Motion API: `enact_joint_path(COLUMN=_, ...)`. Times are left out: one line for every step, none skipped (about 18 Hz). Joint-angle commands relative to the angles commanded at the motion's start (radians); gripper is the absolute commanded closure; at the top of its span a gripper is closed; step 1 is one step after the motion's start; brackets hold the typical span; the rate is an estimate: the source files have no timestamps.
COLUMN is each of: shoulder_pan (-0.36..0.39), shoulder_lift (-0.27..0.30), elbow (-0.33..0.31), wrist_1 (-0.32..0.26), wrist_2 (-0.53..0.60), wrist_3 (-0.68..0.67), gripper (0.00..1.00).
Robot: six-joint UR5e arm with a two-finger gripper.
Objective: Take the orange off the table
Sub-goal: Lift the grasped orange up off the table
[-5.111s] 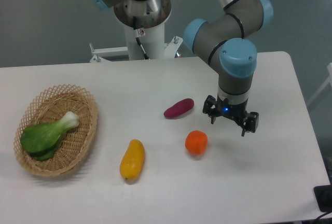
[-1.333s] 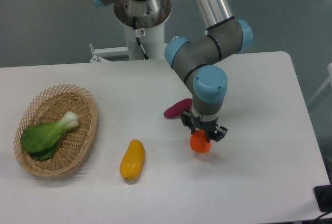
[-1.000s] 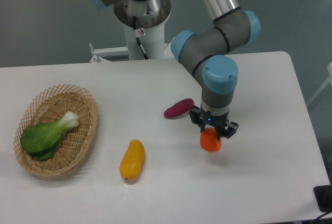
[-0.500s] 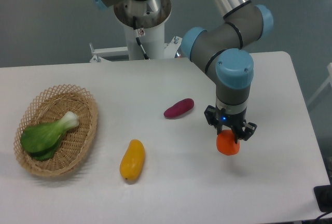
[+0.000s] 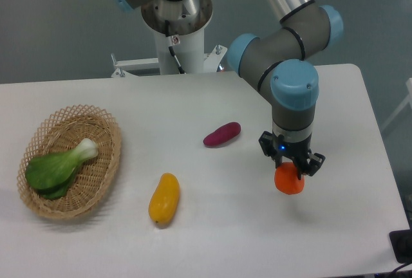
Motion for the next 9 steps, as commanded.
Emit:
enact_joint_path(shoulder_pan=0.0, shoulder_lift=0.0, elbow=-0.002, wrist_1=0.0, wrist_2=0.0, wrist_3=0.0, gripper=0.43)
enact_joint_path(shoulder_pan=-0.002, shoulder_lift=0.0, elbow=0.0, wrist_1=0.0, wrist_2=0.0, wrist_3=-0.002, gripper=0.43)
enact_joint_path(shoulder_pan=0.0, shoulder_lift=0.0, elbow=0.0, wrist_1=0.0, wrist_2=0.002, wrist_3=-0.002, gripper=0.43)
enact_joint_path(shoulder_pan=0.0, shoulder_lift=0.0, elbow=-0.002, wrist_1=0.0, wrist_2=0.002, wrist_3=-0.002, gripper=0.43)
enact_joint_path(shoulder_pan=0.0, shoulder_lift=0.0, elbow=-0.002, wrist_1=0.0, wrist_2=0.003, wrist_3=-0.005, gripper=0.43)
enact_joint_path(shoulder_pan=-0.002, shoulder_lift=0.0, elbow=-0.002, wrist_1=0.0, wrist_2=0.003, wrist_3=-0.008, gripper=0.43)
enact_joint_path(shoulder_pan=-0.002, shoulder_lift=0.0, elbow=-0.005, wrist_1=0.0, wrist_2=0.005, wrist_3=-0.009, gripper=0.43)
enact_joint_path(shoulder_pan=-0.002, shoulder_lift=0.0, elbow=-0.008, wrist_1=0.0, wrist_2=0.005, wrist_3=-0.009, gripper=0.43)
enact_joint_path(shoulder_pan=-0.002, shoulder_lift=0.0, elbow=-0.008, wrist_1=0.002, wrist_2=0.005, wrist_3=-0.011, gripper=0.43)
